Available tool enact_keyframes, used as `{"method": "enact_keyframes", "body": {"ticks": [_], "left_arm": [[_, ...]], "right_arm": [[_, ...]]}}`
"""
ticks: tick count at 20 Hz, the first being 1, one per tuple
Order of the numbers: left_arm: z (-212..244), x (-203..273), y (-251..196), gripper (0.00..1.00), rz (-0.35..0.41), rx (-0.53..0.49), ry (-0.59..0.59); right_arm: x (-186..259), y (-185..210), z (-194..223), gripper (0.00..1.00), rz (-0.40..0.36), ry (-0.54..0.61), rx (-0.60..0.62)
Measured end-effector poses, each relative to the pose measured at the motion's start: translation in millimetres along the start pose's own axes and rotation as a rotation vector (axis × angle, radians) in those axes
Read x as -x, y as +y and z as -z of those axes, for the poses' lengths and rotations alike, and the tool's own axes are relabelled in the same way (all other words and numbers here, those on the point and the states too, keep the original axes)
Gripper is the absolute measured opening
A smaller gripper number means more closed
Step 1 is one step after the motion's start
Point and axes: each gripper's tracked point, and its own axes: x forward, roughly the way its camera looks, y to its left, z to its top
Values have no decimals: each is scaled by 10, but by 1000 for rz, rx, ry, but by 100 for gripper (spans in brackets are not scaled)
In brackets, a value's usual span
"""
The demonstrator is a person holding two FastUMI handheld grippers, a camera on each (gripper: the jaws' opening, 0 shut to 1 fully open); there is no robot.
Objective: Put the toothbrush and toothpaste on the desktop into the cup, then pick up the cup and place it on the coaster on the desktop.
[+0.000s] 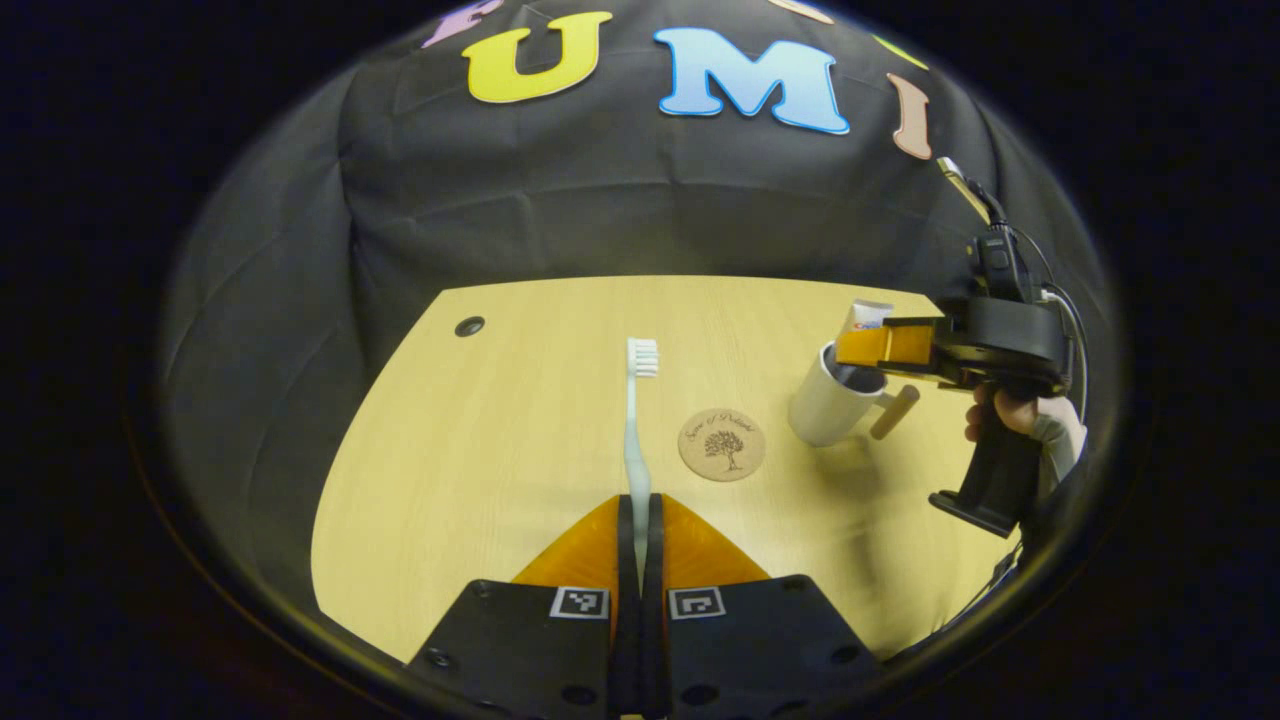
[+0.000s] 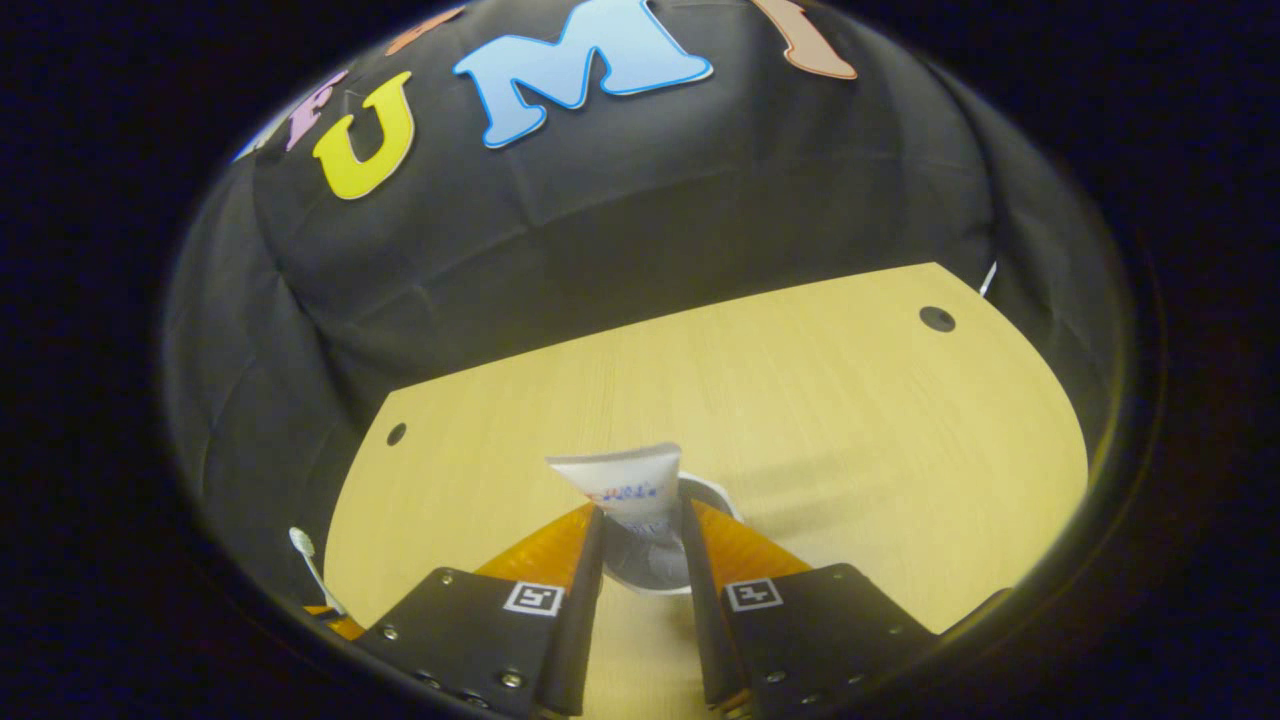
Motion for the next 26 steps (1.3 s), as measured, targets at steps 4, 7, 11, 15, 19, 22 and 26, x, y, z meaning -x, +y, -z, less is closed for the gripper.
{"method": "enact_keyframes", "body": {"ticks": [4, 7, 11, 15, 19, 22, 26], "left_arm": [[-19, 43, 6, 7, -6, 1, -14], [-33, 65, -31, 8, -3, -3, -27], [-120, 72, -126, 8, 9, -21, -53], [-243, 44, -331, 7, 43, -52, -83], [-405, -10, -593, 8, 87, -101, -125], [-508, -76, -816, 8, 127, -135, -150], [-629, -222, -1135, 8, 183, -187, -173]], "right_arm": [[99, 12, -40, 44, 1, -15, 7], [192, 16, -89, 44, -7, -29, -3], [348, -4, -163, 44, -14, -54, -5], [501, -130, -139, 44, -1, -57, -6], [625, -342, -45, 41, 30, -45, -21], [736, -519, 6, 41, 59, -37, -34], [864, -794, 68, 41, 107, -29, -57]]}}
